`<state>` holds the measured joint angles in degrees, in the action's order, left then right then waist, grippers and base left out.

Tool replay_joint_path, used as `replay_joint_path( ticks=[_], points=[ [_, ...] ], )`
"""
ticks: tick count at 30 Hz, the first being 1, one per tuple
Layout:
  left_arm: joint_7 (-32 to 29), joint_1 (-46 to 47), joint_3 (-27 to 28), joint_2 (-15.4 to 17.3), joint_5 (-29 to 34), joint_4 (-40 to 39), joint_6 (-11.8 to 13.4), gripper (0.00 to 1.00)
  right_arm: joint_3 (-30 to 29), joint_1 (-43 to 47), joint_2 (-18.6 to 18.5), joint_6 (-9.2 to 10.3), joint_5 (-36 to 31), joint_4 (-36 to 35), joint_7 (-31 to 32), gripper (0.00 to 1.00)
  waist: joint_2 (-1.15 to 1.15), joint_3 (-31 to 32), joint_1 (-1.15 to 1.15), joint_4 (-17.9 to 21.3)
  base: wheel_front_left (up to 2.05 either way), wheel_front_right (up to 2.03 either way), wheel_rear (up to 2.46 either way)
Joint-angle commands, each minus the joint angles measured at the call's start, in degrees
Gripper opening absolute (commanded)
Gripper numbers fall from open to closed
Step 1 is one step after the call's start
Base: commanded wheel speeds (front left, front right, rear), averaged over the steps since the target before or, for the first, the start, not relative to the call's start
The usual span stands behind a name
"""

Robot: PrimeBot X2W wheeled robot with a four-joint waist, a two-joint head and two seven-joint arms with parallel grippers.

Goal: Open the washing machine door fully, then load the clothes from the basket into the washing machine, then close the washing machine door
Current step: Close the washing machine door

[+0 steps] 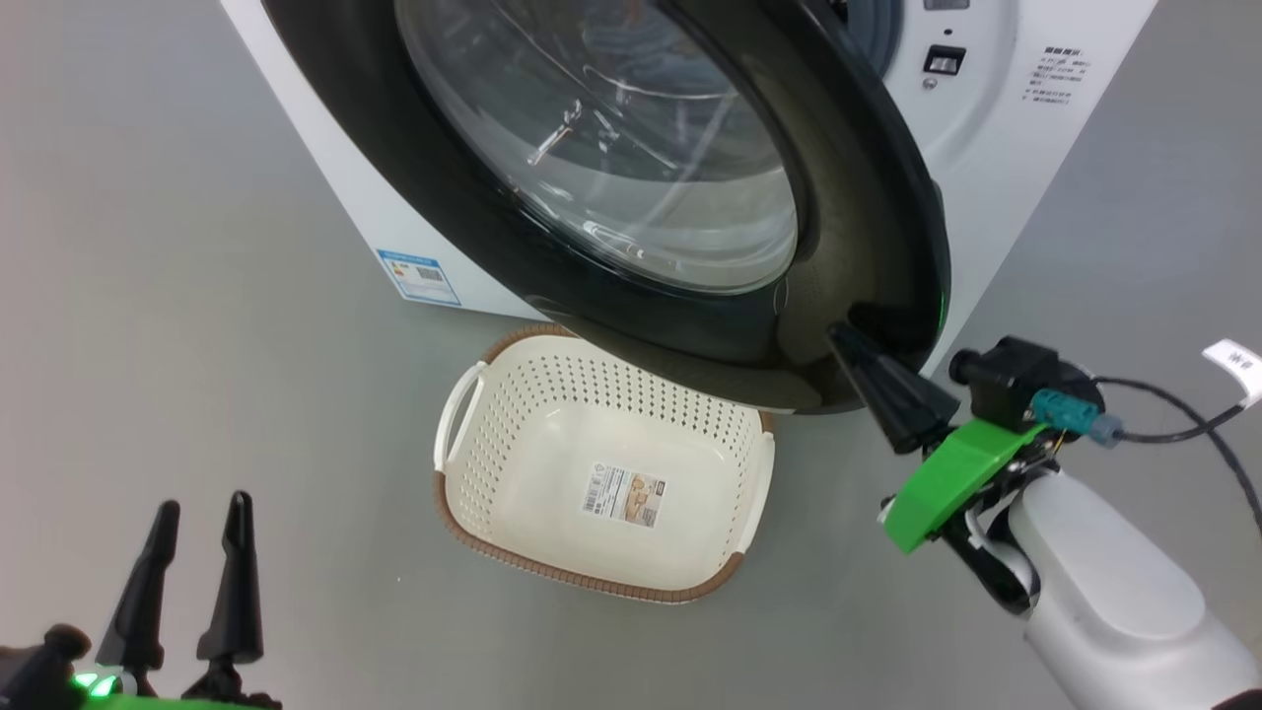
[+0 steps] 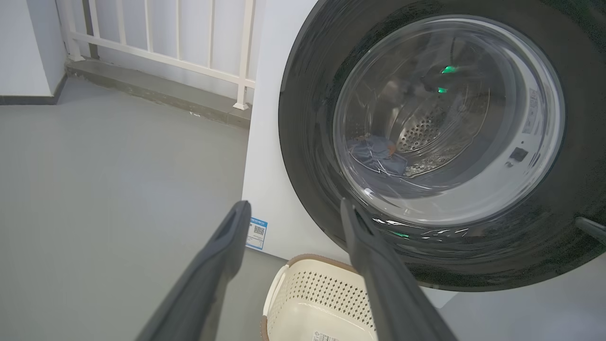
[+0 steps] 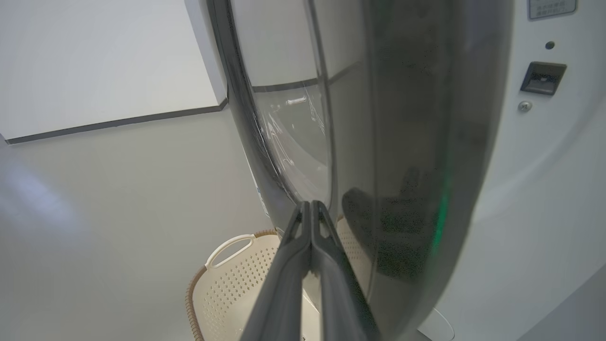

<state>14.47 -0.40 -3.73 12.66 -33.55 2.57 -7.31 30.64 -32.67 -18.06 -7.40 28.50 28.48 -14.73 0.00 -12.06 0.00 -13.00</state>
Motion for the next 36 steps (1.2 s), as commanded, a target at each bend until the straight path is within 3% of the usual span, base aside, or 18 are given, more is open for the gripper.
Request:
replay_joint_path(
  ticks=[1,23,36],
  points=[
    [0.5,3.0,2.1,1.9,-0.4,-1.3,-0.2,1.0,0.0,-1.5,0.0,-0.09,0.0,-1.0,-0.2,0.0,0.0,-0.8,0.0,-0.1,0.0,0.0,0.0],
    [0.5,7.9,-0.1,4.0,-2.0,-2.0,-0.2,1.0,-11.8,-10.1,-0.7,-0.09,-3.6,-0.2,-0.3,0.0,0.0,-9.0,0.0,-1.9,0.0,0.0,0.0],
    [0.5,9.4,-1.0,4.4,-2.5,-1.0,-0.2,1.0,-15.4,-21.5,-4.2,-0.09,-4.6,6.1,-0.1,0.0,0.0,-11.3,0.0,-3.8,0.0,0.0,0.0]
  ],
)
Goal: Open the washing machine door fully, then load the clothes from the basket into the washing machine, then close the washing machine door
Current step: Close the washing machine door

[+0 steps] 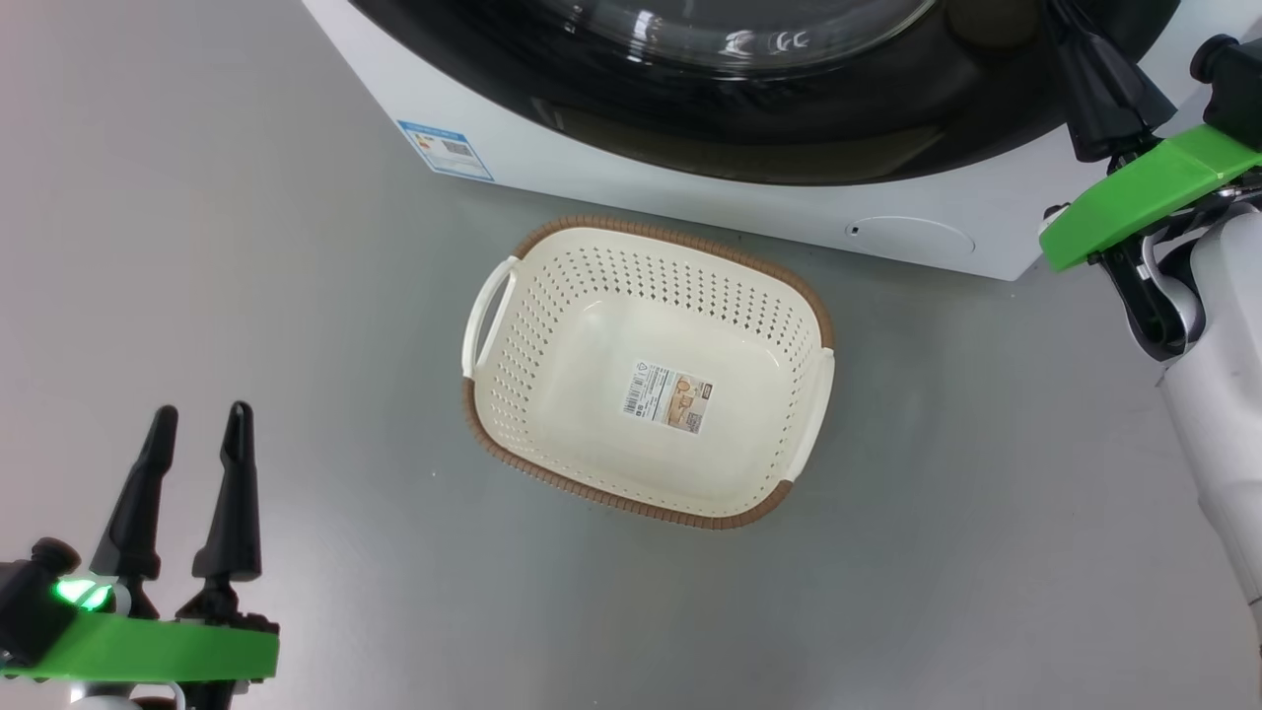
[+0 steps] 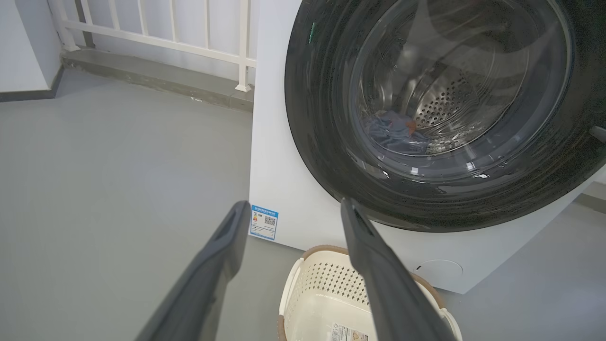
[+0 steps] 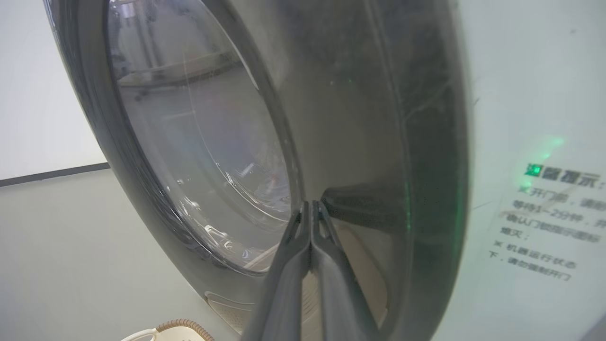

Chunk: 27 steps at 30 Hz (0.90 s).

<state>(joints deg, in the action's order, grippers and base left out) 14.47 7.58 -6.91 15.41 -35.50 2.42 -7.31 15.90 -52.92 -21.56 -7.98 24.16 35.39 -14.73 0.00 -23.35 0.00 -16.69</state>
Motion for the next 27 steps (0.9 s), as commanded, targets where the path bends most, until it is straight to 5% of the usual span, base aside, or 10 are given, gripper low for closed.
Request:
replay_joint_path(
  ticks=[1,20,21,23,24,25,27],
  points=[
    [0.5,1.4,2.1,1.6,-0.5,-0.8,-0.2,1.0,-1.6,-1.5,-0.5,0.49,-0.8,-0.4,-0.1,0.0,0.0,0.1,0.0,-0.1,0.0,0.0,0.0],
    [0.5,0.6,2.1,1.5,0.3,0.3,-0.2,1.0,-4.1,3.1,3.3,0.49,-2.8,-0.5,-0.3,0.0,0.0,3.8,0.0,1.4,0.0,0.0,0.0],
    [0.5,0.5,2.0,1.5,0.5,0.3,-0.2,1.0,-3.9,3.6,3.4,0.49,-2.7,-1.0,-0.3,0.05,0.0,4.2,0.0,1.5,0.0,0.0,0.0],
    [0.5,0.3,1.9,1.5,0.6,0.3,-0.2,1.0,-3.1,4.8,3.7,0.49,-2.5,-2.2,-0.3,0.33,0.0,5.1,0.0,1.9,0.0,0.0,0.0],
    [0.5,0.1,2.0,1.5,0.8,0.4,-0.2,1.0,-2.0,6.0,3.8,0.49,-2.0,-3.8,-0.3,0.81,0.0,5.9,0.0,2.3,0.0,0.0,0.0],
    [0.5,-0.1,2.0,1.6,0.9,0.4,-0.2,1.0,-1.6,6.6,3.7,0.49,-1.8,-4.3,-0.3,1.0,0.0,6.4,0.0,2.6,0.0,0.0,0.0],
    [0.5,-0.2,2.0,1.6,1.1,0.5,-0.2,1.0,-1.4,7.2,3.6,0.49,-1.6,-4.8,-0.3,1.0,0.0,7.0,0.0,2.8,0.0,0.0,0.0]
  ],
)
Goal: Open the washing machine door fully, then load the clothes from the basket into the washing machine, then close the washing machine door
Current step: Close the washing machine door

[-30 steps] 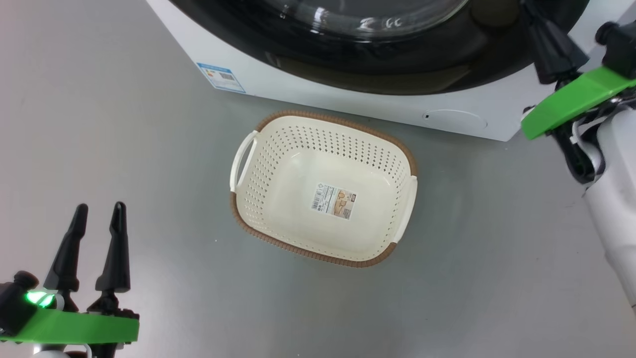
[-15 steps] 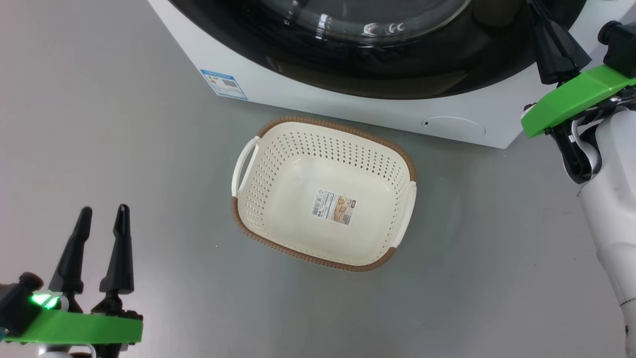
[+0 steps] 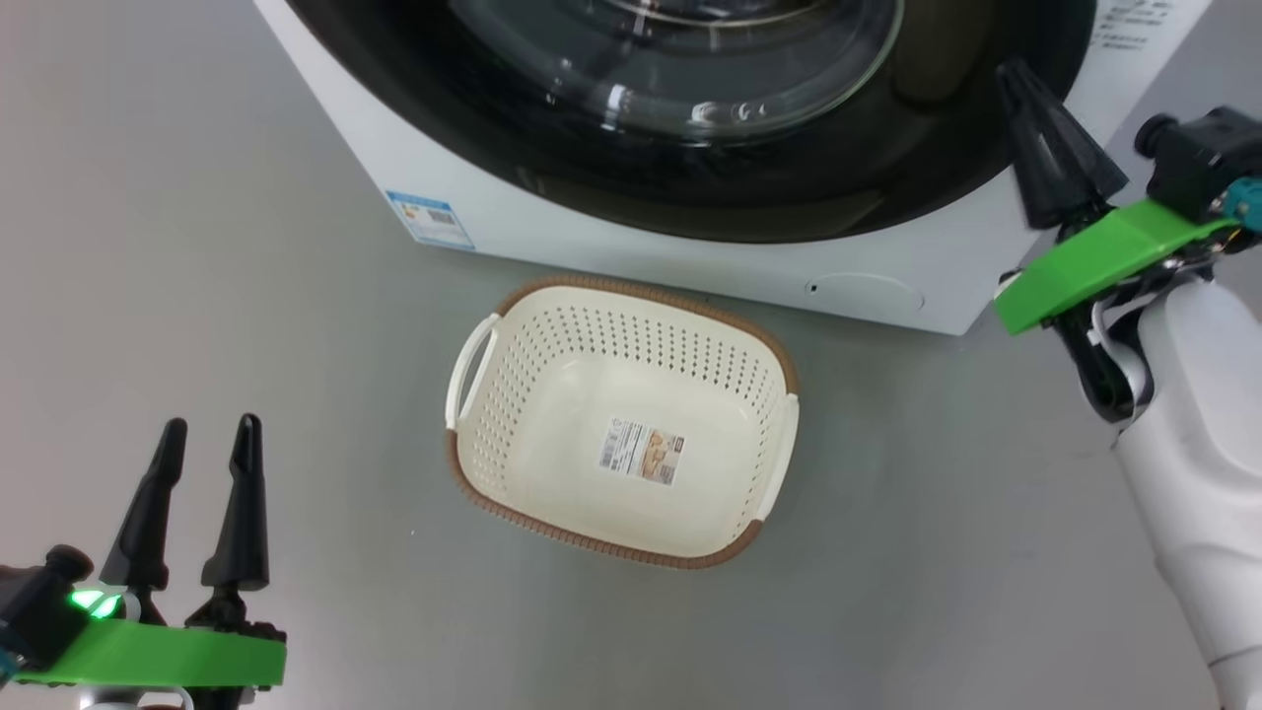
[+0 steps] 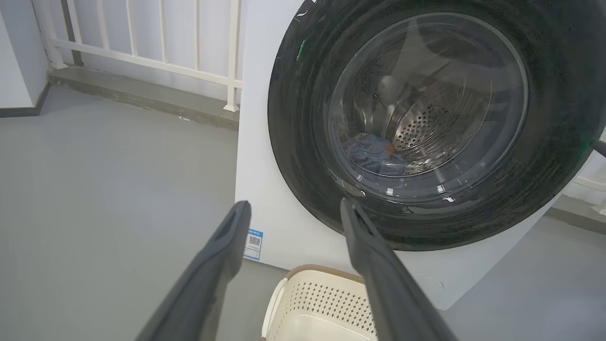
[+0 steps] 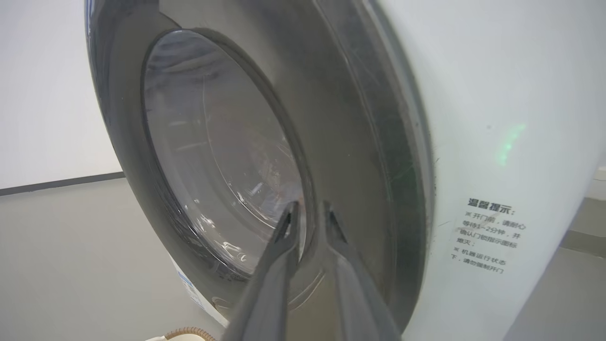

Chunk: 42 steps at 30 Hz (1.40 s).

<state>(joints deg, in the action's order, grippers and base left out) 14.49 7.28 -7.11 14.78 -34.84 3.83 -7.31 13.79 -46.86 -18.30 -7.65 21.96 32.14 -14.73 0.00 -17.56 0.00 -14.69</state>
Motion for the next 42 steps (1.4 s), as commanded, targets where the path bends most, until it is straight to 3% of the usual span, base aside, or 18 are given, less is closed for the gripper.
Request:
replay_joint_path(
  ticks=[1,19,29,42],
  points=[
    [0.5,-0.1,2.2,2.2,0.5,-0.9,-0.2,1.0,1.0,1.8,0.3,0.16,0.8,-2.0,-0.3,1.0,0.0,1.8,0.0,1.1,0.0,0.0,0.0],
    [0.5,-5.5,1.3,2.3,0.5,-1.7,-0.2,1.0,1.5,18.5,1.2,0.16,3.9,-11.6,-0.3,1.0,0.0,12.5,0.0,9.0,0.0,0.0,0.0],
    [0.5,-7.5,2.0,2.9,0.2,-2.1,-0.2,1.0,0.8,24.9,2.0,0.16,4.5,-15.4,-0.3,1.0,0.0,14.6,0.0,13.5,0.0,0.0,0.0],
    [0.5,-8.4,3.0,2.1,0.9,-2.3,-0.2,1.0,-2.9,32.9,5.3,0.16,4.2,-18.7,-0.3,1.0,0.0,15.5,0.0,16.0,0.0,0.0,0.0]
  ],
)
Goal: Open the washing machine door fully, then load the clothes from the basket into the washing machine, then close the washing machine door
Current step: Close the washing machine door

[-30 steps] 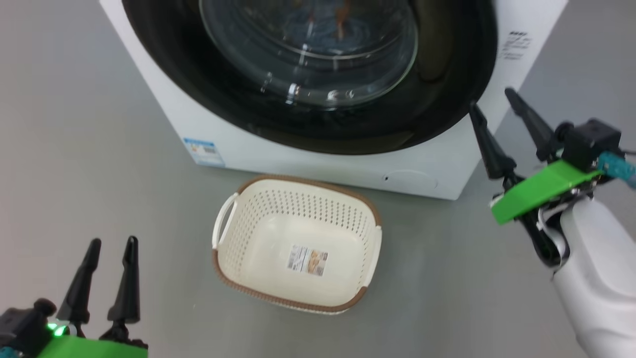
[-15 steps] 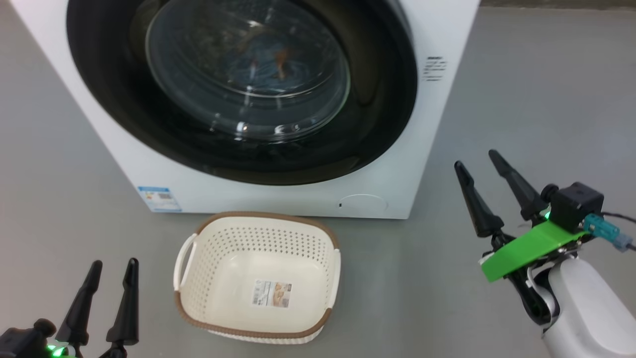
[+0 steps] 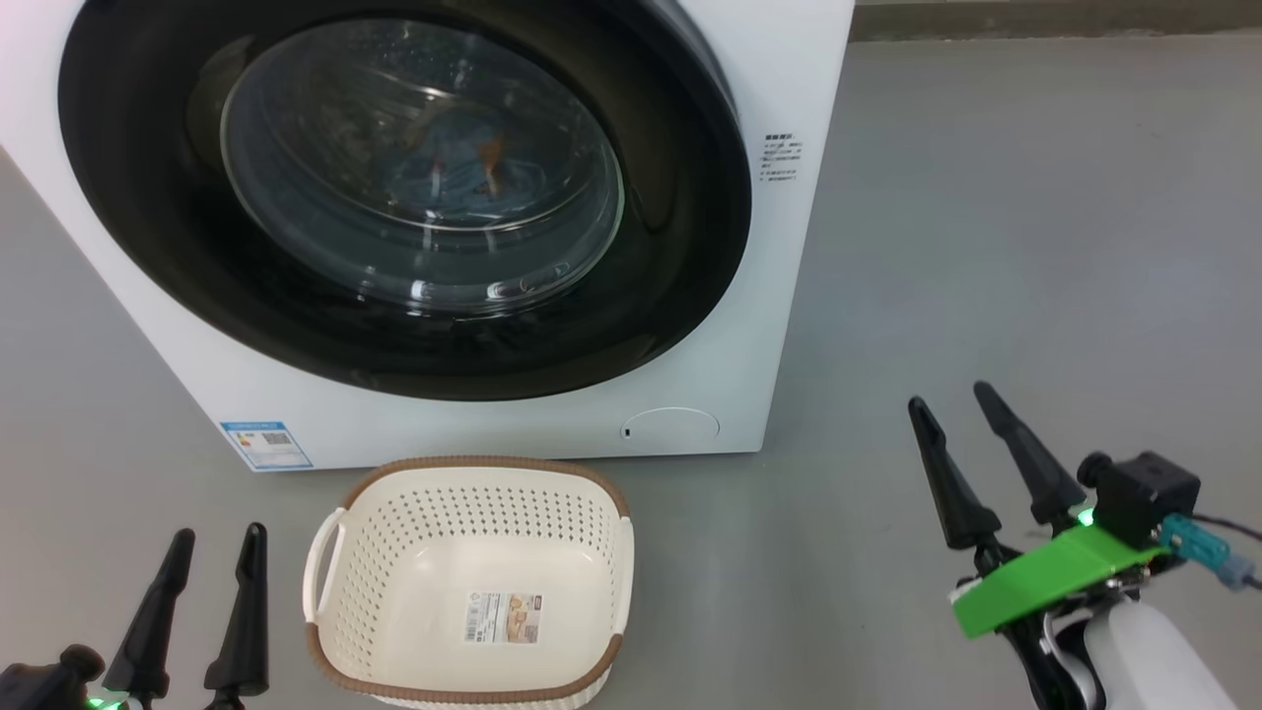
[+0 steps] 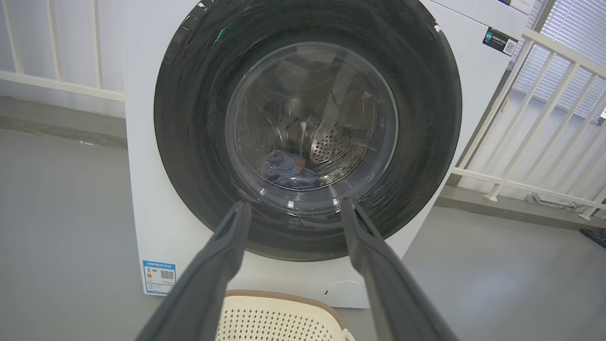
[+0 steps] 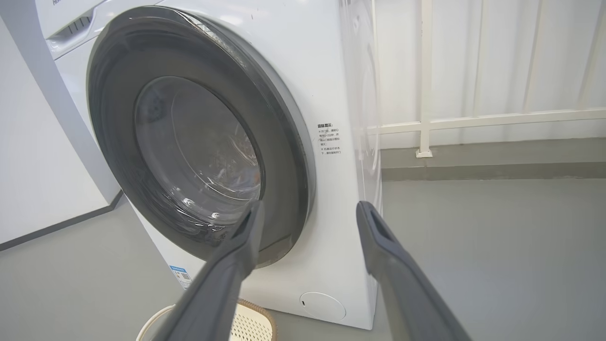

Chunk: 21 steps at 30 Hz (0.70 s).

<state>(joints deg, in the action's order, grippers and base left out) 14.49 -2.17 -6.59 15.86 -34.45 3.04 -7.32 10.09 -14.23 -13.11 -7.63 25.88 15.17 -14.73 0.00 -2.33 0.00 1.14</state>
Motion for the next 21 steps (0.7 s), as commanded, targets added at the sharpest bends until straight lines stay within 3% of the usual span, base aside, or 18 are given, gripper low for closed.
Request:
replay_joint_path(
  ticks=[1,21],
  points=[
    [0.5,1.0,2.5,0.9,0.5,-1.6,-0.2,1.0,0.4,1.0,0.4,0.14,0.3,-1.9,-0.3,1.0,0.0,0.4,0.0,0.3,0.0,0.0,0.0],
    [0.5,-0.4,3.9,-0.4,1.0,-2.1,-0.2,1.0,-1.8,5.1,1.3,0.14,-0.8,-3.0,-0.3,1.0,0.0,1.2,0.0,0.9,0.0,0.0,0.0]
  ],
)
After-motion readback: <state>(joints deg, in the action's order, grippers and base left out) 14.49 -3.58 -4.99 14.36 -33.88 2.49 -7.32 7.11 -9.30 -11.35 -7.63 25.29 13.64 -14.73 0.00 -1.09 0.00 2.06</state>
